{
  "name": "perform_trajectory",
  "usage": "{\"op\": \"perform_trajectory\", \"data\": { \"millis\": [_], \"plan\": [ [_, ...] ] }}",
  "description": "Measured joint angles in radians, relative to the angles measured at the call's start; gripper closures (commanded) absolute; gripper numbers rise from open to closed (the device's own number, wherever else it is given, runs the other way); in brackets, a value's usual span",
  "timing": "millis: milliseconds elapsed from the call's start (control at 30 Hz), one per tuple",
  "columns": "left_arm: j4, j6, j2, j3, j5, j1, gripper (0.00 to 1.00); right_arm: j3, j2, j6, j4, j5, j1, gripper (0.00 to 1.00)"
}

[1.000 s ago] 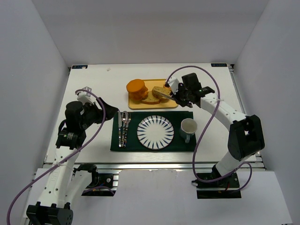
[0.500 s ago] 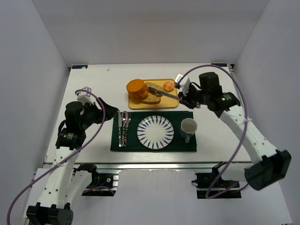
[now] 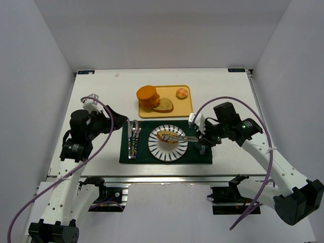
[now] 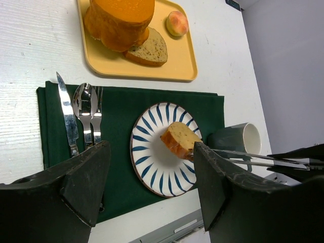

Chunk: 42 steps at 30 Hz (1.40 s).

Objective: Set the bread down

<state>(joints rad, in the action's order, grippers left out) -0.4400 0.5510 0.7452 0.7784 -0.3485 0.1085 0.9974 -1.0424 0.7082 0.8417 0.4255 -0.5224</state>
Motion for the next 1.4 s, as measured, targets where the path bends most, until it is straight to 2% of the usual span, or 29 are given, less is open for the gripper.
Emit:
{"op": "perform_trajectory", "data": {
  "millis": [33,100,233,467,700,933,1200,1400],
  "plan": [
    [0.0,0.0,0.0,0.0,0.0,0.0,0.24,0.0,-0.005,0.0,-0.001,0.0,-0.003,0.6],
    [0.0,0.0,0.0,0.0,0.0,0.0,0.24,0.0,-0.016,0.001,-0.003,0.003,-0.006,0.56],
    [-0.002,0.0,-0.003,0.0,0.0,0.0,0.24,0.0,-0.04,0.005,-0.002,0.011,-0.01,0.54],
    [-0.001,0.0,-0.022,-0.006,0.001,0.0,0.24,0.003,-0.027,-0.013,-0.009,0.032,-0.01,0.57],
    [-0.001,0.0,-0.019,-0.007,0.0,0.0,0.24,0.045,-0.048,-0.165,-0.137,-0.01,0.019,0.66],
    [0.008,0.0,-0.002,-0.007,-0.004,0.0,0.24,0.179,-0.286,-0.261,-0.333,-0.142,0.143,0.63],
    [0.023,0.001,0.002,-0.014,-0.006,0.0,0.24,0.271,-0.56,-0.178,-0.48,-0.297,0.155,0.51],
    [0.03,0.011,-0.008,-0.035,-0.006,0.0,0.24,0.271,-0.618,-0.118,-0.526,-0.367,0.155,0.49]
  ]
}}
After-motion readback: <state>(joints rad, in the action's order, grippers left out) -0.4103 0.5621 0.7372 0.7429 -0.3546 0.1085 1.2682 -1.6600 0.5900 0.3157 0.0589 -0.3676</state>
